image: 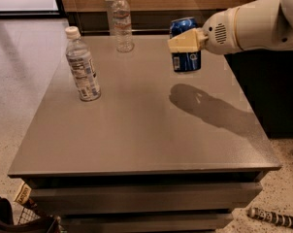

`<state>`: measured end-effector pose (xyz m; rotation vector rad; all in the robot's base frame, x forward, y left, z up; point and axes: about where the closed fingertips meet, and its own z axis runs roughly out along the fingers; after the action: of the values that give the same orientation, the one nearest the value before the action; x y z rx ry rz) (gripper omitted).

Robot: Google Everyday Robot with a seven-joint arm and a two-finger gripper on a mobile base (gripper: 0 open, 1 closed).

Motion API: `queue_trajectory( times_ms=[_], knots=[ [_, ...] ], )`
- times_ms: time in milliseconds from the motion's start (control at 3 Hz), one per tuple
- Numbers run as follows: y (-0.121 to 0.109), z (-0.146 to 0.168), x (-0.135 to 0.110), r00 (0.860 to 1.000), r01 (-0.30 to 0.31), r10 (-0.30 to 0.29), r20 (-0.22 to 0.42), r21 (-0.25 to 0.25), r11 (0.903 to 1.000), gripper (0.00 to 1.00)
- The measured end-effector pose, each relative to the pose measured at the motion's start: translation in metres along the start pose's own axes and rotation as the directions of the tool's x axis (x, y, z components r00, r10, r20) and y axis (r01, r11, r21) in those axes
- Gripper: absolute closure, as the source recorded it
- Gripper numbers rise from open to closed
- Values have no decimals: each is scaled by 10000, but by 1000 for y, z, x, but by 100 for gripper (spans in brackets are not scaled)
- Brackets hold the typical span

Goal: Place pepsi can upright

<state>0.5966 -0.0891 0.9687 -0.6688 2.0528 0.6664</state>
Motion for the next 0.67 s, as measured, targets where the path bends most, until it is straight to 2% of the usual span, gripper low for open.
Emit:
queue_trajectory(
  times_ms=[333, 667],
  knots=[
    [1, 10, 27, 9924, 1210, -1208, 222, -69, 9926, 100],
    [6, 17, 40, 9763, 2023, -1976, 883, -480, 9781, 100]
  ],
)
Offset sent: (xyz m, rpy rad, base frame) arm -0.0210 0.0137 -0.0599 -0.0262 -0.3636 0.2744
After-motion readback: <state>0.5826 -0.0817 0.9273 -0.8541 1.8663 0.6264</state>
